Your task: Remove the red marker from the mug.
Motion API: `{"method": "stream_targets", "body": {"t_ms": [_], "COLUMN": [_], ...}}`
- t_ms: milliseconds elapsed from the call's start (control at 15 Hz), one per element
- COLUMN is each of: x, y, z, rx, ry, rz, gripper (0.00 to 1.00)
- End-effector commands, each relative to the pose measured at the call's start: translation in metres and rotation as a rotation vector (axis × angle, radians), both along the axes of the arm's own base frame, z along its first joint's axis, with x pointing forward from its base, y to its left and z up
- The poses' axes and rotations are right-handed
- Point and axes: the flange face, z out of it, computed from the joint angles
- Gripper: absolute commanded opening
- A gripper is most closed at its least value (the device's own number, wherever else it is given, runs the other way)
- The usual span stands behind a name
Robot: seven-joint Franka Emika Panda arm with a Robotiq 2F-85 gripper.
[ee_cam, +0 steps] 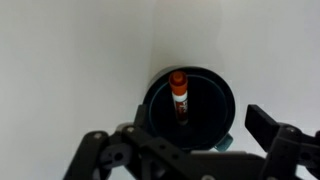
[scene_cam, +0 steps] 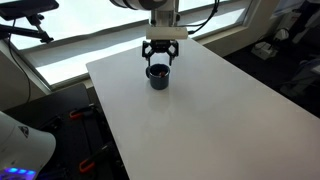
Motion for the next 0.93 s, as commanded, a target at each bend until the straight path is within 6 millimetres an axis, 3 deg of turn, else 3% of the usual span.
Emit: {"method": "stream_targets", "body": {"t_ms": [0,333,667,800,867], "x": [0.015,0.03,0.034,0.032,0.03], "y": [0.017,0.018,0.015,0.015,0.016], "z": [-0.007,-0.019,-0.028,-0.029,-0.027], "rx": [0.031,0.041,0.038,0.029,0.022], "ry": [-0.053,-0.026,-0.002,0.017,0.022], "rz": [0.074,0.042,0.022,0.011,0.007], "gripper": [1.0,1.0,0.82,0.78,0.81]}}
